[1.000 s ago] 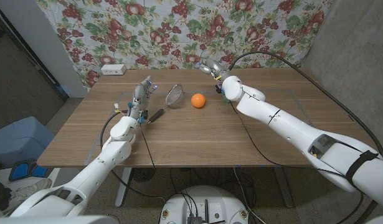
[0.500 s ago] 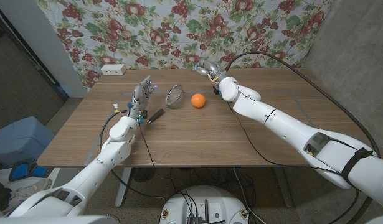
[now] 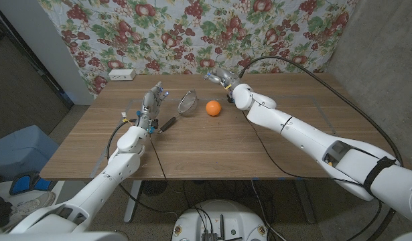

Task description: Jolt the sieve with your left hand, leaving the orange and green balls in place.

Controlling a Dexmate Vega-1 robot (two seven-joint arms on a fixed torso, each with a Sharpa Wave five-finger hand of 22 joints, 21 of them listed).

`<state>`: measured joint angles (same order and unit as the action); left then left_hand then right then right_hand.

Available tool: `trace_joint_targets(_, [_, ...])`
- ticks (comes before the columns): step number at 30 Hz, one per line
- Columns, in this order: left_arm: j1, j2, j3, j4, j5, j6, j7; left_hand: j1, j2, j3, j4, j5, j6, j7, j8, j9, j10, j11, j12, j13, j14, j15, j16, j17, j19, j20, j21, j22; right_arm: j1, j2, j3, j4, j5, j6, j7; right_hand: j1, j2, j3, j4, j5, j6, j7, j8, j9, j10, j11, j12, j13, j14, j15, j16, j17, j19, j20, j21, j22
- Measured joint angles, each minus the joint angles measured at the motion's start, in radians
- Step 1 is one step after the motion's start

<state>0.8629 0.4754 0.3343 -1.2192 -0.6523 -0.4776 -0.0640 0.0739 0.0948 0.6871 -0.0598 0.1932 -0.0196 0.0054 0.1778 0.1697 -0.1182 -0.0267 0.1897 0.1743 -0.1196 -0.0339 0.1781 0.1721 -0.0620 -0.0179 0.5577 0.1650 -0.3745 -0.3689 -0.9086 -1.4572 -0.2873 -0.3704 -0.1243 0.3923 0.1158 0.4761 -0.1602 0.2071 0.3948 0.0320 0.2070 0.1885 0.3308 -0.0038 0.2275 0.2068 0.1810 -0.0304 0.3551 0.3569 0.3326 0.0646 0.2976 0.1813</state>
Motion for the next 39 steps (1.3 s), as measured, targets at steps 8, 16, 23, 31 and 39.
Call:
trace_joint_targets(8, [0.005,0.001,-0.001,-0.007,0.001,0.0,0.004,0.0,0.0,0.0,0.0,0.0,0.0,0.0,0.0,0.0,0.0,0.0,0.0,0.0,0.0,0.0,0.0,0.001,0.0,0.0,-0.008,0.0,0.016,0.019,-0.022,0.027,-0.013,-0.009,0.004,0.01,-0.01,-0.004,-0.004,-0.001,0.004,-0.004,0.0,0.0,0.003,0.004,0.0,0.0,0.004,0.004,0.0,0.0,0.003,0.003,0.0,0.0])
trace_joint_targets(16, [0.007,0.0,-0.002,-0.007,0.001,-0.003,0.004,0.0,0.0,0.004,-0.004,0.0,0.0,0.0,0.0,0.0,0.0,0.0,0.0,0.0,0.0,0.0,0.0,0.0,0.004,-0.004,-0.008,0.0,0.035,0.041,-0.045,0.064,-0.027,-0.013,0.009,0.012,-0.012,-0.008,-0.008,-0.009,0.014,-0.004,0.0,0.0,0.009,-0.002,0.0,0.0,0.005,0.005,0.0,-0.005,0.01,-0.004,0.0,0.0])
trace_joint_targets(23, [0.009,-0.001,-0.003,-0.007,0.001,-0.005,0.004,-0.004,0.004,0.004,-0.004,0.0,0.0,0.0,0.0,0.0,0.0,0.0,0.0,0.0,0.0,0.0,0.0,0.0,0.004,-0.004,-0.014,0.0,0.051,0.06,-0.062,0.097,-0.034,-0.013,0.011,0.028,-0.028,-0.008,-0.008,-0.009,0.02,-0.009,0.0,0.0,0.014,-0.007,0.0,0.0,0.012,-0.002,0.0,-0.004,0.01,-0.004,0.0,0.0])
trace_joint_targets(31, [0.009,-0.001,-0.003,-0.007,0.001,-0.005,0.005,-0.008,0.0,0.004,-0.004,0.0,0.0,0.0,0.0,0.0,0.0,0.0,0.0,0.0,0.0,0.0,0.0,0.0,0.004,-0.004,-0.018,0.0,0.066,0.079,-0.078,0.133,-0.04,-0.01,0.013,0.028,-0.028,-0.012,-0.012,-0.009,0.023,-0.013,0.0,0.0,0.014,-0.007,0.0,0.0,0.012,-0.002,-0.004,-0.009,0.01,-0.004,0.0,0.0])
trace_joint_targets(39, [0.01,-0.001,-0.004,-0.007,0.001,-0.005,0.005,-0.008,0.0,0.004,-0.004,0.0,0.0,0.0,0.0,0.0,0.0,0.0,0.0,0.0,0.0,0.0,0.0,0.0,0.004,-0.004,-0.022,0.0,0.081,0.098,-0.094,0.168,-0.045,-0.01,0.015,0.036,-0.035,-0.012,-0.012,-0.009,0.03,-0.012,0.004,0.0,0.025,-0.01,0.0,0.0,0.012,-0.002,-0.004,-0.009,0.021,-0.007,0.0,0.0])
